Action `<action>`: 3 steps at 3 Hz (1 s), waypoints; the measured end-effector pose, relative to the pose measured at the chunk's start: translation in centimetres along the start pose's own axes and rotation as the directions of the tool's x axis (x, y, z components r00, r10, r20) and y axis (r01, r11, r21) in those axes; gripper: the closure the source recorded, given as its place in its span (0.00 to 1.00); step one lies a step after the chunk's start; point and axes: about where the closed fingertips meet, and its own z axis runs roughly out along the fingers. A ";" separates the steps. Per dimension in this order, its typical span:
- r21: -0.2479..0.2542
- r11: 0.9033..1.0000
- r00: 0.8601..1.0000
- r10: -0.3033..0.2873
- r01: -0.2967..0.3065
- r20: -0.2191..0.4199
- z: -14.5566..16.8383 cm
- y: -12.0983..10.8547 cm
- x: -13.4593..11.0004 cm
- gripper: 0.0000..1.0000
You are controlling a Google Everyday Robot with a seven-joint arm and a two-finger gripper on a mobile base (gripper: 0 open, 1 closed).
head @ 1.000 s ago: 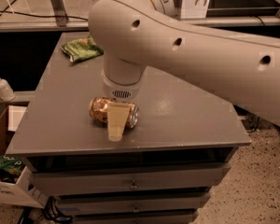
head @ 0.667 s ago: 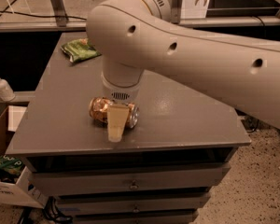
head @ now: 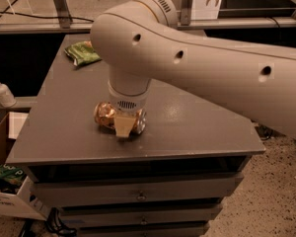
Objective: Move orange can near green jalapeno chip bag
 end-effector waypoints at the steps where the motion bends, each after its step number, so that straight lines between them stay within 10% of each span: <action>1: -0.005 1.000 1.000 0.027 -0.027 0.008 -0.1 -0.3 0.5 0.61; 3: 0.014 0.993 0.984 0.117 -0.120 0.133 -2.8 -4.9 0.0 1.00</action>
Offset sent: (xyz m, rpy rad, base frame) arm 0.0334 -0.0175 0.0242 0.1578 0.0392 -0.1036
